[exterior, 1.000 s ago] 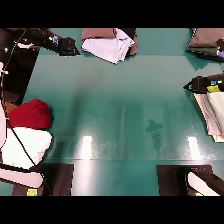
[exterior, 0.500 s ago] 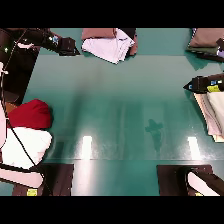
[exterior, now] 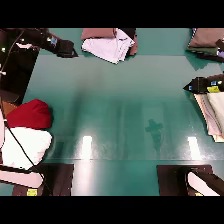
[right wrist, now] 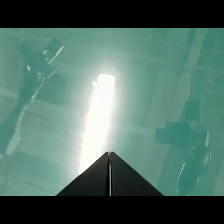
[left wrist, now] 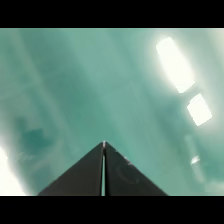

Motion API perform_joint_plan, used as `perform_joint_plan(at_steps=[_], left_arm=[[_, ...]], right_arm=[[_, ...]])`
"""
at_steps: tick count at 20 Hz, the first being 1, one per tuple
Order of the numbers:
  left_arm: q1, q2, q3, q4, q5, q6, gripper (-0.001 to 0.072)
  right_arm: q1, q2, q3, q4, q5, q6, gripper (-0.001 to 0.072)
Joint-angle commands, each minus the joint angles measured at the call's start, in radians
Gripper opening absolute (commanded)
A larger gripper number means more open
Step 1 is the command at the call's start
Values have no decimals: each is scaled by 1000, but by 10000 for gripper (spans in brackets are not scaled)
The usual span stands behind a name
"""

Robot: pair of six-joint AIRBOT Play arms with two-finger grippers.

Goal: Fold the shirts.

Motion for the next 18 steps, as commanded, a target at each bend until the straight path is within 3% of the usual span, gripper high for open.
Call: perform_joint_plan(at_steps=[1, 4, 7, 12, 13, 14, 15, 18], left_arm=[[34, 69, 0, 200, -95, -69, 27], [143, 174, -2, 233, -187, -92, 27], [251, 314, -78, 232, -180, -92, 27], [275, 354, -93, 211, -25, -109, 28], [275, 345, -95, 219, -40, -111, 180], [275, 331, -101, 257, -82, -128, 516], [275, 322, -138, 346, -133, -164, 609], [275, 322, -399, 613, -174, -230, 610]], right_arm=[[0, 1, 0, 0, -2, 0, 19], [0, 1, 0, 0, -1, 0, 19], [0, 1, 0, 0, -2, 0, 19], [0, 1, 0, 0, -14, 0, 19], [0, 1, 0, 0, -11, 0, 19], [0, 0, 0, 0, -10, 0, 19], [0, 1, 0, 0, -11, 0, 18], [0, 0, 0, 0, -14, 0, 19]])
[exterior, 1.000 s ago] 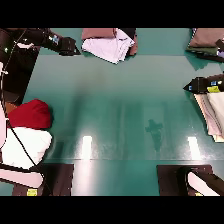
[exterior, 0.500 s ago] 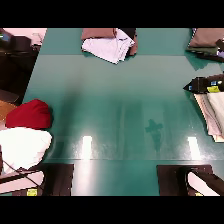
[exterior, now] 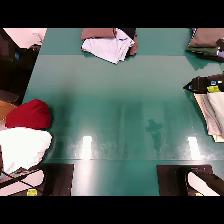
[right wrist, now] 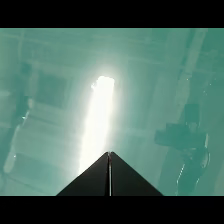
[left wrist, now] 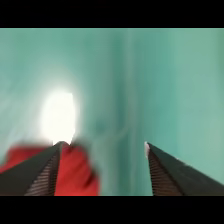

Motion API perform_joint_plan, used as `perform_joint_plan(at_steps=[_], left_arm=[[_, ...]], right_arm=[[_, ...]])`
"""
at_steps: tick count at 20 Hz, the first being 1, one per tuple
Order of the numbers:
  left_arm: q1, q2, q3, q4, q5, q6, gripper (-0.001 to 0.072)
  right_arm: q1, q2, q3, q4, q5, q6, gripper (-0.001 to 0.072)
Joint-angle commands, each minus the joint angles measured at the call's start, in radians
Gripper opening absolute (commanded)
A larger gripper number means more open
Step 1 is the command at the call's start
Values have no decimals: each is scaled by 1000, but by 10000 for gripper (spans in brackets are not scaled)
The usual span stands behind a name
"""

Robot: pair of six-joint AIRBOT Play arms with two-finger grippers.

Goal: Fold the shirts.

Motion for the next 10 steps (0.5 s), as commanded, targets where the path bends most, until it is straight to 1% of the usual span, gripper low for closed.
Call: perform_joint_plan(at_steps=[1, 3, 5, 8, 10], left_arm=[[3, -3, -273, 267, -34, -70, 611], [3, -3, -475, 341, 39, -93, 611], [3, -3, -632, 377, 143, -136, 611], [3, -3, -759, 373, 288, -208, 611], [3, -3, -786, 372, 341, -211, 608]], right_arm=[[0, 0, 0, 0, -8, 0, 19], [0, 0, 0, 0, -10, 0, 19], [0, 0, 0, 0, -12, 0, 19], [0, 0, 0, 0, -14, 0, 19], [0, 0, 0, 0, -16, 0, 19]])
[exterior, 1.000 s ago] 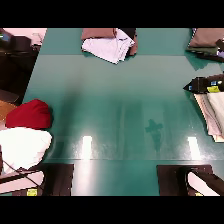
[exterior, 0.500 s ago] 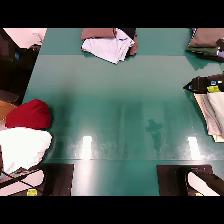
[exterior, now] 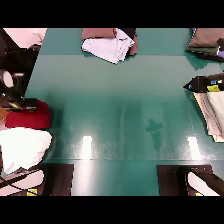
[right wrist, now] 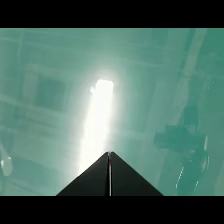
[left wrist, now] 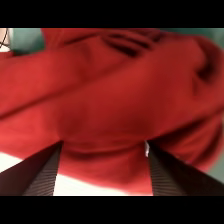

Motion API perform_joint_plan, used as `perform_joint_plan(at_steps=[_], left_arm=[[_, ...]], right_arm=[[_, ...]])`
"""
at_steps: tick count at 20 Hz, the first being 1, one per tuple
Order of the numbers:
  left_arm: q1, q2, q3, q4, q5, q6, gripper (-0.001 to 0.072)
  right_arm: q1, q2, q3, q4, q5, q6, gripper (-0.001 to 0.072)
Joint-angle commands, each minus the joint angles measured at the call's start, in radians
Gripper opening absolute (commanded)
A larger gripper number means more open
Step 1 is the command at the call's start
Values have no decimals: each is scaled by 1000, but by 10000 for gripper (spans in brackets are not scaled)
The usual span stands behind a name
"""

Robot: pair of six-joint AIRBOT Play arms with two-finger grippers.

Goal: Fold the shirts.

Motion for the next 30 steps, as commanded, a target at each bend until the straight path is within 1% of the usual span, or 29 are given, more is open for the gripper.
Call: perform_joint_plan(at_steps=[1, 2, 3, 5, 6, 8, 10, 12, 13, 15, 17, 19, 20, 22, 24, 25, 26, 27, 28, 30], left_arm=[[1, 0, -94, 30, 134, -52, 552], [1, 0, -89, 29, 147, -56, 185], [1, 0, -85, 26, 159, -55, 34], [1, 0, -37, 15, 152, -51, 26], [0, 10, 18, -18, 138, -27, 26], [-34, 60, 170, -120, 120, 83, 25], [-111, 112, 373, -249, 74, 209, 25], [-218, 122, 587, -368, -36, 314, 26], [-276, 122, 670, -402, -78, 323, 25], [-402, 122, 782, -449, -77, 332, 25], [-526, 121, 816, -463, -43, 366, 26], [-616, 93, 815, -491, -28, 410, 26], [-644, 59, 815, -518, -27, 419, 26], [-671, -36, 815, -616, -13, 461, 26], [-670, -153, 815, -726, 55, 461, 27], [-670, -215, 815, -735, 98, 459, 29], [-668, -267, 815, -732, 129, 450, 201], [-660, -311, 815, -730, 148, 428, 550], [-642, -344, 815, -726, 152, 398, 669], [-577, -359, 816, -726, 102, 392, 669]], right_arm=[[0, 0, 0, 0, -2, 0, 19], [0, 0, 0, 0, -4, 0, 19], [0, 0, 0, 1, -5, 0, 19], [0, 0, 1, 1, -6, 0, 19], [0, 0, 11, 0, -7, 0, 19], [-2, 0, 67, 0, -18, 0, 19], [-2, 0, 154, 0, -42, 1, 19], [-2, 0, 238, -1, -74, 1, 19], [-2, 0, 270, 0, -86, 1, 19], [-2, 0, 324, -1, -109, 1, 19], [-2, -1, 360, -1, -121, 1, 19], [-2, 0, 375, 0, -125, 1, 19], [-2, -1, 374, -1, -127, 1, 19], [-2, -1, 369, 0, -119, 1, 19], [-2, -10, 370, 0, -108, 1, 19], [-2, -14, 370, 0, -103, 1, 19], [-2, -15, 370, 0, -98, 1, 19], [-2, -15, 370, -1, -99, 1, 19], [-2, -15, 370, -3, -100, 1, 19], [-3, -15, 370, -13, -100, 0, 19]])
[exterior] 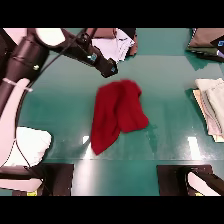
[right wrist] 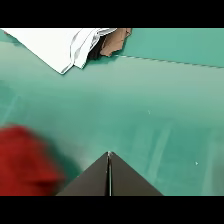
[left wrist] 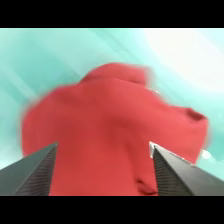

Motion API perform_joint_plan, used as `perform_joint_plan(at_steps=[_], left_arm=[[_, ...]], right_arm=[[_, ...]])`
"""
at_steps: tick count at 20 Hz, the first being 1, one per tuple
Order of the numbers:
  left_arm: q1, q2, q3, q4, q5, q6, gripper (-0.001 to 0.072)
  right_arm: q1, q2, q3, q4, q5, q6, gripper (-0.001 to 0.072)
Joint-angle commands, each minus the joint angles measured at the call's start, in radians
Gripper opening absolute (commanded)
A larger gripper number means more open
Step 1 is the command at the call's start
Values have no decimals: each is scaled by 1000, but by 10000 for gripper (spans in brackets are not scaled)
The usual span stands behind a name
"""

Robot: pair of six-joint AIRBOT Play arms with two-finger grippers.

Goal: Fold the shirts.

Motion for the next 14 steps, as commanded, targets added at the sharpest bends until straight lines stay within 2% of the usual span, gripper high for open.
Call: perform_joint_plan(at_steps=[1, 3, 5, 7, 10, 14], left_arm=[[92, -62, 3, -26, -63, -31, 668], [183, -40, -35, -33, -184, -52, 667], [245, 3, -215, -79, -182, -61, 669], [252, 13, -409, -87, -182, -33, 670], [243, 13, -691, -195, -121, 31, 670], [240, 13, -840, -219, -5, 43, 670]], right_arm=[[-1, -2, 2, -8, 2, 0, 19], [-1, -2, 2, -8, -7, 0, 18], [-1, -2, 2, -7, -13, 0, 19], [-1, -2, 2, -7, -14, 0, 19], [-1, -2, 1, -7, -17, 0, 18], [1, -30, 2, 0, -10, 0, 19]])
